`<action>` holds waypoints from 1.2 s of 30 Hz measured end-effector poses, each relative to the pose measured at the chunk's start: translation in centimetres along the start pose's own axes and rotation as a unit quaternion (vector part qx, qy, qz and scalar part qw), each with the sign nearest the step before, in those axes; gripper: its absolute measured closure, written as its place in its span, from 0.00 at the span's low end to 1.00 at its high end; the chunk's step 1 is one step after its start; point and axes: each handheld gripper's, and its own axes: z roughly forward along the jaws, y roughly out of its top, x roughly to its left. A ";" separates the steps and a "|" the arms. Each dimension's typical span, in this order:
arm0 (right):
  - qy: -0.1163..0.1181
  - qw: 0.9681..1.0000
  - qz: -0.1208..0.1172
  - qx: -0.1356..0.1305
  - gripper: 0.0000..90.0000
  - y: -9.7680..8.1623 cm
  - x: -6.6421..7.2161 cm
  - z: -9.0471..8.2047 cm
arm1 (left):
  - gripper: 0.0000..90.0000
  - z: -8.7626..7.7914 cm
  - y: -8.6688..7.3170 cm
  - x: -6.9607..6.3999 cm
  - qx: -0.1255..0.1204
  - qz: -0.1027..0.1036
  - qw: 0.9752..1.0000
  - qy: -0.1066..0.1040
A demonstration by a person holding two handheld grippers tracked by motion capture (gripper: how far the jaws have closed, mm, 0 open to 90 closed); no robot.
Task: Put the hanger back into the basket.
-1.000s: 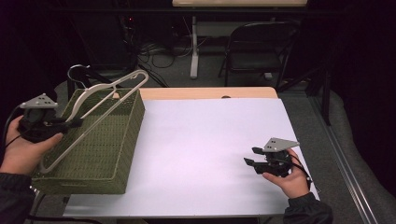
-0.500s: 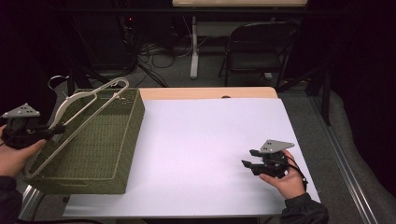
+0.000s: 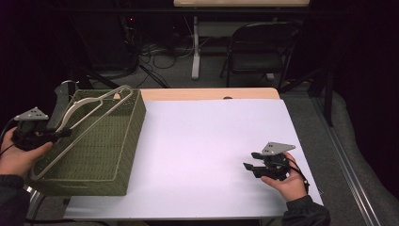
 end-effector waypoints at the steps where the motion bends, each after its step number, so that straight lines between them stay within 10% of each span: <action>1: 0.000 1.000 0.001 0.001 0.52 0.0 0.0 0.0 | 0.97 0.1 -0.4 0.3 -0.007 -0.005 1.000 -0.006; 16: -0.002 1.000 0.004 0.004 0.52 -0.2 -0.2 0.3 | 0.97 2.5 -2.2 0.2 0.029 0.000 0.999 -0.014; 36: 0.000 1.000 0.005 0.006 0.52 -0.4 -0.3 0.3 | 0.96 6.1 -3.1 -0.8 0.117 0.017 0.993 -0.009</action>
